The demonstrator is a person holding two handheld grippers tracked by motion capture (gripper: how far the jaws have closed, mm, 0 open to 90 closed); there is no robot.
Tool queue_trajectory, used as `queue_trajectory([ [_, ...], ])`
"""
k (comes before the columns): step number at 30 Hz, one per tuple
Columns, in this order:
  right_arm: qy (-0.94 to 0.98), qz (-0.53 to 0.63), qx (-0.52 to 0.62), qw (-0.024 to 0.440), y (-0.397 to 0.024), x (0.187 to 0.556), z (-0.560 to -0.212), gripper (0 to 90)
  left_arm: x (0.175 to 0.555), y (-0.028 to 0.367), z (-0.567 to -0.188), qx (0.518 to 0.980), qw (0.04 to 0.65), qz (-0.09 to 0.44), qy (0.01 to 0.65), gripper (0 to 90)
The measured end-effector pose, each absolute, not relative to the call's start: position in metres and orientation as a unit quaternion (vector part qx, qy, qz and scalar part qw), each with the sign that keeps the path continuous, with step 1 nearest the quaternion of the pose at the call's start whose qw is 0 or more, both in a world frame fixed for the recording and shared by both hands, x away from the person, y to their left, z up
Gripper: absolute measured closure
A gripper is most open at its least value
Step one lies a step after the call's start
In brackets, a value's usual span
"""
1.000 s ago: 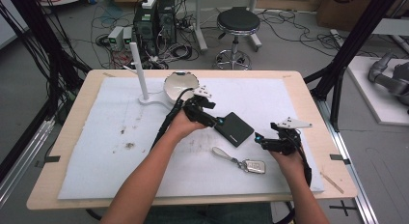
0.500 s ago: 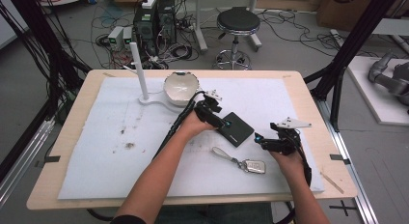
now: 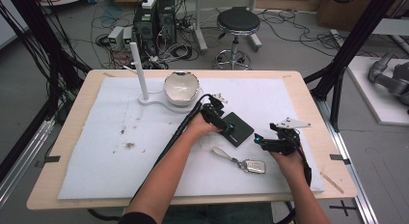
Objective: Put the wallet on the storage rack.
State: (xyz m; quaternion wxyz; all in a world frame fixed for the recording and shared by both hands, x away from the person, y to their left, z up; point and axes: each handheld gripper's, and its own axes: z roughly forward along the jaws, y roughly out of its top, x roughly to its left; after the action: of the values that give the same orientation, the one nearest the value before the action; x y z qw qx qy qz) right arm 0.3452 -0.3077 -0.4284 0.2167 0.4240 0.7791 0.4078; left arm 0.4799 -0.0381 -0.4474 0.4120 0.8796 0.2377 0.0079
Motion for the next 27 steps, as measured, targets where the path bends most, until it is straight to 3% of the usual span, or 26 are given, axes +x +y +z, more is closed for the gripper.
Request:
queue_trajectory([
  [8,0.777,0.411,0.425,0.218,-0.308,0.344,-0.428,20.0,0.476,-0.037,-0.447,0.88,0.411,0.014,0.237,21.5],
  [10,0.777,0.409,0.424,0.22,-0.309,0.344,-0.428,20.0,0.475,-0.035,-0.447,0.879,0.415,0.005,0.235,34.0],
  [14,0.777,0.409,0.425,0.22,-0.309,0.344,-0.428,20.0,0.473,-0.033,-0.447,0.87,0.425,-0.009,0.249,41.6],
  [17,0.777,0.409,0.426,0.218,-0.309,0.343,-0.428,20.0,0.475,-0.025,-0.449,0.86,0.438,-0.025,0.259,54.9],
  [27,0.781,0.406,0.421,0.22,-0.307,0.342,-0.428,20.0,0.473,-0.019,-0.446,0.858,0.444,-0.013,0.258,75.5],
])
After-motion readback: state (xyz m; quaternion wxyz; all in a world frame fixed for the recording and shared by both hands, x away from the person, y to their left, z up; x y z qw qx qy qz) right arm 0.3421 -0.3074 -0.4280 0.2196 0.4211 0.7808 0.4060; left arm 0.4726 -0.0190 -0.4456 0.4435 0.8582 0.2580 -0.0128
